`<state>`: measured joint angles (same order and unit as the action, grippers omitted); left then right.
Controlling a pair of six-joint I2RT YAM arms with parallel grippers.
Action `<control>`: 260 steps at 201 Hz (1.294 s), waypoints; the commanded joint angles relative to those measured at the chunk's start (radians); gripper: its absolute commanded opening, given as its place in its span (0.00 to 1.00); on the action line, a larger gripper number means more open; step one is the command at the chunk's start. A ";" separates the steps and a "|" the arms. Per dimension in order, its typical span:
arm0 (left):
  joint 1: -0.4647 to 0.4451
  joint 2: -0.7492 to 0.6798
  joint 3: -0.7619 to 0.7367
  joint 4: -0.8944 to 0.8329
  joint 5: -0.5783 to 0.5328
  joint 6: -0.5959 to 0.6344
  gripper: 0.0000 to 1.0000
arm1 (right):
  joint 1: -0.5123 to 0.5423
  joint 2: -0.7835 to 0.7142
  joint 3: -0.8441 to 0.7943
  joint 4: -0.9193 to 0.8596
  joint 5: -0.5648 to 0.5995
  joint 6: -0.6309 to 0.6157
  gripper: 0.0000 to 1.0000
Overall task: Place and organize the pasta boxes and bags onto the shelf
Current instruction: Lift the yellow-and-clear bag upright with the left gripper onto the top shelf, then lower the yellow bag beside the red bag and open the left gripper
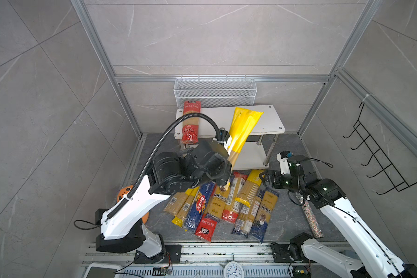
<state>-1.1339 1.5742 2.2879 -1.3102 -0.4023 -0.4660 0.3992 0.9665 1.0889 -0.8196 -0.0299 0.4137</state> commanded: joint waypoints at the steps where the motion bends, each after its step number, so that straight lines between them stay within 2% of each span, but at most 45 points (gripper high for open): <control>1: 0.093 0.061 0.200 0.045 -0.123 0.087 0.00 | 0.003 -0.018 0.044 -0.023 0.005 -0.023 1.00; 30: 0.198 0.149 0.294 0.093 -0.153 0.109 0.00 | 0.003 -0.009 0.063 -0.018 0.001 -0.027 1.00; 80: 0.301 0.283 0.389 0.188 -0.086 0.119 0.00 | 0.002 0.010 0.064 -0.003 0.002 -0.041 1.00; 114: 0.345 0.320 0.399 0.242 -0.031 0.101 0.00 | 0.003 0.031 0.061 0.009 0.005 -0.049 1.00; 203: 0.404 0.320 0.363 0.236 -0.027 0.060 0.00 | 0.001 0.084 0.045 0.047 0.022 -0.051 1.00; 223: 0.416 0.323 0.357 0.229 -0.009 0.048 0.11 | 0.000 0.078 0.039 0.053 0.032 -0.046 1.00; 237: 0.420 0.326 0.353 0.224 -0.004 0.046 0.24 | 0.000 0.074 0.040 0.050 0.030 -0.046 1.00; 260: 0.421 0.324 0.337 0.230 0.000 0.036 0.31 | -0.001 0.065 0.045 0.043 0.040 -0.046 1.00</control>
<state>-0.7177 1.9450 2.6125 -1.2476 -0.3836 -0.4084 0.3988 1.0492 1.1305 -0.7815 -0.0151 0.3695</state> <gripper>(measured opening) 0.293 0.998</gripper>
